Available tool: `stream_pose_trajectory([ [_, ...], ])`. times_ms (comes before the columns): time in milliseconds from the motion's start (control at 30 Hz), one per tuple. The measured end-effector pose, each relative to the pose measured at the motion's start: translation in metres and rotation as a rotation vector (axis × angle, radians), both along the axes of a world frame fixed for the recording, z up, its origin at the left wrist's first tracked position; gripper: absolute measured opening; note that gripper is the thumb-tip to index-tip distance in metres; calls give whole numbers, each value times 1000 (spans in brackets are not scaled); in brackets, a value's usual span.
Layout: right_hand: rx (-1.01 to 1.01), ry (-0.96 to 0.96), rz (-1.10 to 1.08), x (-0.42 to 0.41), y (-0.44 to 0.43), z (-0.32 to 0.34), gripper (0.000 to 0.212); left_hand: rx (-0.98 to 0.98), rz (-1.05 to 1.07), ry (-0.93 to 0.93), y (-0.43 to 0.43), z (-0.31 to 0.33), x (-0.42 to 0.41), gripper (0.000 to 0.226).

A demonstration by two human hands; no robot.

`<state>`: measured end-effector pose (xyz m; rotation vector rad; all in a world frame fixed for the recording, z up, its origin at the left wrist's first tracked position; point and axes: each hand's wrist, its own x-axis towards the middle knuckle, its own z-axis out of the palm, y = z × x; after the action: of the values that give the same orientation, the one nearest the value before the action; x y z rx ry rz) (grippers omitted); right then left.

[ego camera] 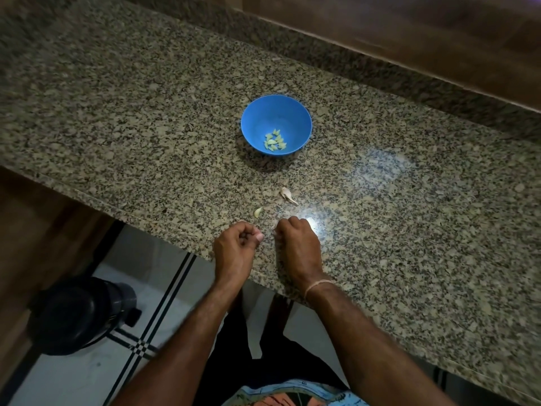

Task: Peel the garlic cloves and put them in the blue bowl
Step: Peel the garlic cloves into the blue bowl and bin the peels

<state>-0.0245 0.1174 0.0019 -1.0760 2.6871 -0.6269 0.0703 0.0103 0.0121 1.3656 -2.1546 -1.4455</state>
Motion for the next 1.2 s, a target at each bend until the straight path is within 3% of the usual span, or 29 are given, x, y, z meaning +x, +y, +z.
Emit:
stream_pose_trajectory([
  [167,24,-116,-16,7,8,8,20,36,21,29,-1,1,12,9],
  [233,-146,-393,-184,10,7,12,26,42,44,43,-2,3,19,9],
  [333,-355,-817,-348,16,-1,20,18,42,75,74,-6,3,34,12],
  [467,-506,-1104,-380,40,-29,37,25,20,170,85,-18,12,64,10],
  [700,-381,-1214,-171,140,-111,40,30,-2,384,114,-67,16,173,17],
  [1033,-226,-1387,-30,382,-236,27,24,-32,695,160,-157,0,445,17],
  [1200,-146,-1386,26,459,-282,29,31,-59,820,143,-182,4,535,17],
])
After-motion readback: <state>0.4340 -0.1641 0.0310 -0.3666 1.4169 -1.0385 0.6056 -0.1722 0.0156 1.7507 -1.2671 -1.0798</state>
